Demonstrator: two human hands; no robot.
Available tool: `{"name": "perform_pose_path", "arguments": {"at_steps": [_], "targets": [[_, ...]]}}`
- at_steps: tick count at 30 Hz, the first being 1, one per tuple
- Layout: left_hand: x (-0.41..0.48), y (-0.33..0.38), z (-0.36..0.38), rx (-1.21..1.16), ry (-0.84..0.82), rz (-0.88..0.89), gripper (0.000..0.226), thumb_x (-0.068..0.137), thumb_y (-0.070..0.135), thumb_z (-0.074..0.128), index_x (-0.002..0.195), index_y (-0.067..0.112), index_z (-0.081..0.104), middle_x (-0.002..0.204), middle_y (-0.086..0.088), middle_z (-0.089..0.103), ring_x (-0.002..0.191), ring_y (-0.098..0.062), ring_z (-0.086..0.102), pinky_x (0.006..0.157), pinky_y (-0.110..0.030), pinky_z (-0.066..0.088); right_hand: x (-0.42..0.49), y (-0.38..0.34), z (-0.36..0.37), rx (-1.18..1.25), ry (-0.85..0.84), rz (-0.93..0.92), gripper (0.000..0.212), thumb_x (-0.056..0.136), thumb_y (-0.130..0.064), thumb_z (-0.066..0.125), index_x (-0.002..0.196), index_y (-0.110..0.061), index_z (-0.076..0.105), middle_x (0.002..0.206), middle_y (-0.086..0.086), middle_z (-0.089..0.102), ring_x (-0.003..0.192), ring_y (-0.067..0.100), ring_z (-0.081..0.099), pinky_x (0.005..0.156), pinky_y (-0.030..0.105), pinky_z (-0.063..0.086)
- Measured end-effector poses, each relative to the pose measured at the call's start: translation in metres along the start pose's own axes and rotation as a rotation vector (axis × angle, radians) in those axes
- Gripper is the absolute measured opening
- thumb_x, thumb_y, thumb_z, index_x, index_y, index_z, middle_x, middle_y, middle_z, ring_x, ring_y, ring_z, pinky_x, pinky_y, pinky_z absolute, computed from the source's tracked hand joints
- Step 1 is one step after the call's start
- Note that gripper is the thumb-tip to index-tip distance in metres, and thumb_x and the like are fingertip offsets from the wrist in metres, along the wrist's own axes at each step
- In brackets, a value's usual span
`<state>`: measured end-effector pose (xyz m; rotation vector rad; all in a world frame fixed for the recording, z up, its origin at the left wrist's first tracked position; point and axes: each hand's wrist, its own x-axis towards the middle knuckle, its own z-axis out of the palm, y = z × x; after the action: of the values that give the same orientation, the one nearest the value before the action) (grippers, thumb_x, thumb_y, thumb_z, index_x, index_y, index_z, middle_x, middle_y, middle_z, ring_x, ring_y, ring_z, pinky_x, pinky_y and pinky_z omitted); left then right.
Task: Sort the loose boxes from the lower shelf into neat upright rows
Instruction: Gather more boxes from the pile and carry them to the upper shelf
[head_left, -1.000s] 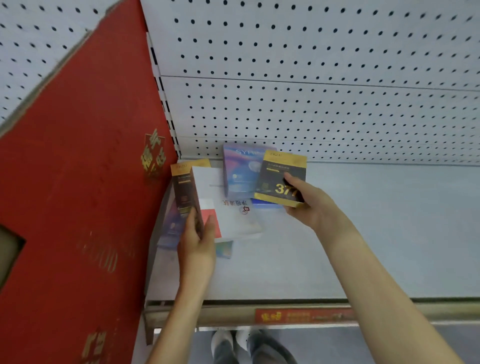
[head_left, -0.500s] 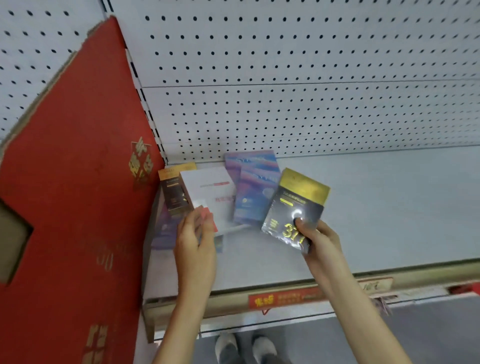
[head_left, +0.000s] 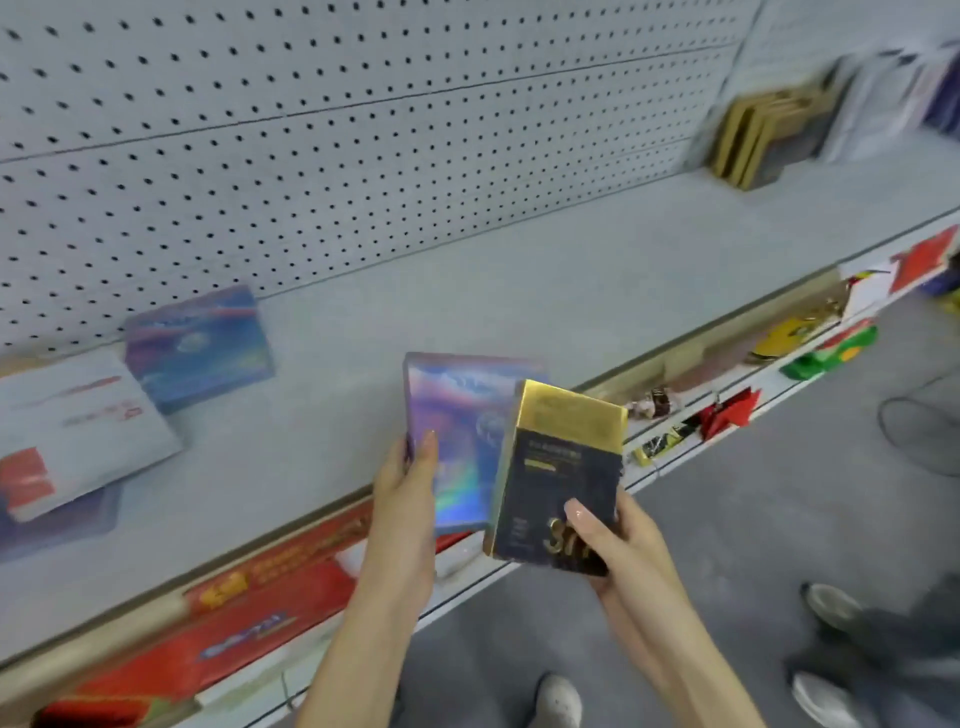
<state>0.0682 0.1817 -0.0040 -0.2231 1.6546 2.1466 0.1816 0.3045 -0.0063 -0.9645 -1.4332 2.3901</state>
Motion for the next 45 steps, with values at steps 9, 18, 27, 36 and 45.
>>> {"name": "perform_pose_path", "arguments": {"at_steps": [9, 18, 27, 36, 45], "targets": [[-0.059, -0.063, 0.189, 0.083, -0.207, 0.203, 0.022, 0.095, 0.02, 0.051, 0.114, 0.022, 0.063, 0.117, 0.006, 0.068, 0.114, -0.017, 0.06, 0.101, -0.041, 0.043, -0.003, -0.086, -0.212, -0.037, 0.283, -0.18, 0.016, 0.095, -0.017, 0.055, 0.108, -0.025, 0.059, 0.08, -0.013, 0.068, 0.059, 0.0, 0.061, 0.048, 0.018, 0.047], [-0.046, -0.087, 0.319, 0.138, -0.357, 0.145, 0.024, 0.099, 0.016, 0.045, 0.116, 0.018, 0.061, 0.11, 0.005, 0.07, 0.101, -0.012, 0.066, 0.083, -0.034, 0.056, 0.027, -0.14, -0.322, 0.034, 0.348, -0.26, 0.02, 0.095, -0.006, 0.052, 0.113, -0.011, 0.06, 0.093, -0.003, 0.071, 0.073, 0.006, 0.066, 0.06, 0.024, 0.057], [0.063, -0.125, 0.444, 0.12, -0.269, 0.104, 0.021, 0.097, 0.026, 0.051, 0.111, 0.029, 0.066, 0.12, 0.006, 0.067, 0.119, -0.019, 0.057, 0.099, -0.04, 0.04, 0.155, -0.224, -0.398, 0.03, 0.438, -0.205, 0.021, 0.088, -0.006, 0.063, 0.109, -0.009, 0.061, 0.099, 0.008, 0.074, 0.075, 0.017, 0.071, 0.059, 0.026, 0.058], [0.165, -0.126, 0.549, 0.079, -0.124, 0.106, 0.019, 0.096, 0.028, 0.053, 0.11, 0.027, 0.065, 0.12, -0.003, 0.067, 0.12, -0.033, 0.056, 0.103, -0.06, 0.035, 0.292, -0.316, -0.461, 0.008, 0.341, -0.08, 0.021, 0.092, -0.018, 0.06, 0.111, -0.009, 0.06, 0.102, 0.011, 0.073, 0.086, 0.02, 0.072, 0.094, 0.039, 0.051], [0.246, -0.149, 0.625, 0.065, 0.135, 0.214, 0.023, 0.096, 0.032, 0.052, 0.111, 0.017, 0.062, 0.114, -0.003, 0.068, 0.109, -0.025, 0.062, 0.098, -0.044, 0.045, 0.471, -0.42, -0.519, -0.215, 0.054, -0.009, 0.046, 0.089, -0.012, 0.065, 0.129, -0.017, 0.044, 0.11, 0.008, 0.068, 0.1, 0.021, 0.068, 0.081, 0.031, 0.054]]}}
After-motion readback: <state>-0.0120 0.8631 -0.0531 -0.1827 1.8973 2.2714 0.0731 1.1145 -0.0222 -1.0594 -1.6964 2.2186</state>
